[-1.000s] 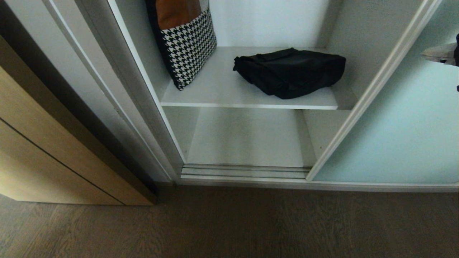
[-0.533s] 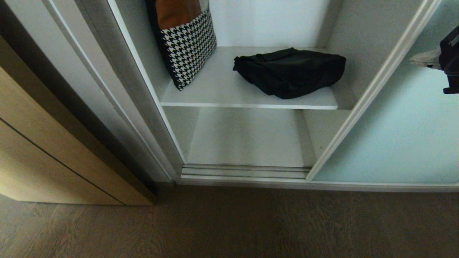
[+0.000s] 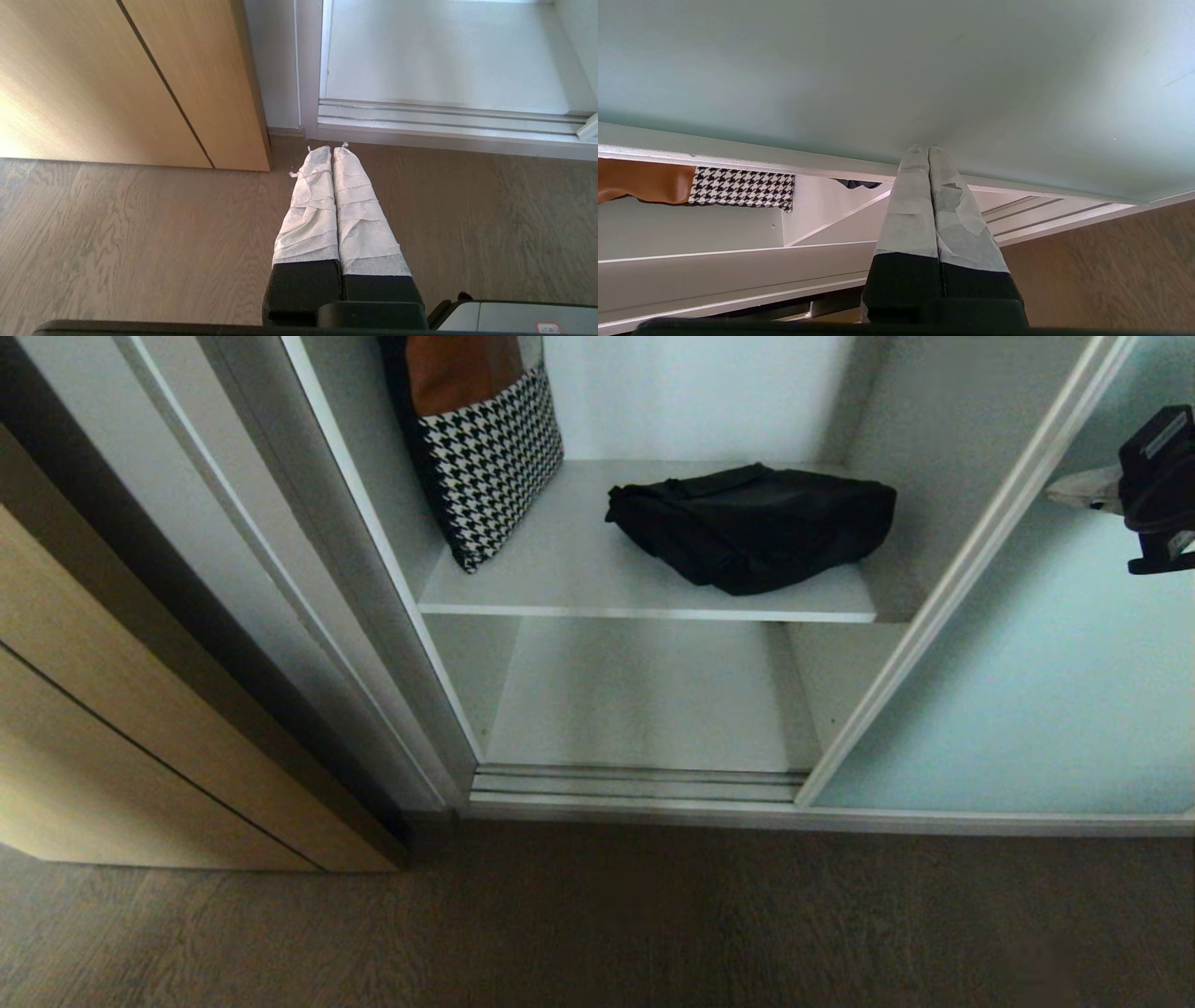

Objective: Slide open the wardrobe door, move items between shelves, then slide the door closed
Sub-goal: Close the door

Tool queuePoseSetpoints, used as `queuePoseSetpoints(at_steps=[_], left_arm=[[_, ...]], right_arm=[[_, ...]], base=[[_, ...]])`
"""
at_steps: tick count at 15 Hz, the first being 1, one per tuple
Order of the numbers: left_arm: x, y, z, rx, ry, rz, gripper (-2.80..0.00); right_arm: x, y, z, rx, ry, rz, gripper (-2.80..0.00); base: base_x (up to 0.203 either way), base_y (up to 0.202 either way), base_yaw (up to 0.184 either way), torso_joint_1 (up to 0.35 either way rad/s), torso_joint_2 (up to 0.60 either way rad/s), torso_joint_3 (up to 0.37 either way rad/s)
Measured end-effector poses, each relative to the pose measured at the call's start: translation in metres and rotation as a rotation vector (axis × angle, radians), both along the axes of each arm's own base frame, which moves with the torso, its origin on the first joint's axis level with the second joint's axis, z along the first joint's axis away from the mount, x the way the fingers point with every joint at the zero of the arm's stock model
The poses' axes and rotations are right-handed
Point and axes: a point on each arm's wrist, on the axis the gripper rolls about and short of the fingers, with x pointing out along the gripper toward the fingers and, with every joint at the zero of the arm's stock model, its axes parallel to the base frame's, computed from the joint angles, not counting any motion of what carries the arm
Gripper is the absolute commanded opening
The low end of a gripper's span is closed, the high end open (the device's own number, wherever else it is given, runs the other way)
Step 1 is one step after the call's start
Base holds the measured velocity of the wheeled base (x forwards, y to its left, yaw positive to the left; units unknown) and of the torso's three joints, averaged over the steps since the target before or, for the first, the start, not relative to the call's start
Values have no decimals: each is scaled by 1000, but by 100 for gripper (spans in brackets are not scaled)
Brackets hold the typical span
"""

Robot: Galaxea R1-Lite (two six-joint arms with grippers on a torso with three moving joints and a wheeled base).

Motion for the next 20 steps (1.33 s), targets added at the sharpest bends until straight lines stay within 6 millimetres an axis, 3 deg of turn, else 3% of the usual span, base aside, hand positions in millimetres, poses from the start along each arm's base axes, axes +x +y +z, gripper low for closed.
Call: queuePoseSetpoints(at_steps=[4, 13, 16, 20], left_arm=[[0, 0, 0, 0, 0, 0, -280], [0, 0, 0, 0, 0, -1, -280], [0, 0, 0, 0, 0, -1, -280], [0, 0, 0, 0, 0, 0, -280]], right_arm=[[7, 1, -4, 1, 8, 5, -280], [4, 48, -6, -15, 17, 91, -280], [5, 72, -5, -54, 5, 121, -280], [-1, 124, -4, -118, -16, 188, -280]], base=[[0, 0, 0, 0, 0, 0], [0, 0, 0, 0, 0, 0], [0, 0, 0, 0, 0, 0], [0, 0, 0, 0, 0, 0]])
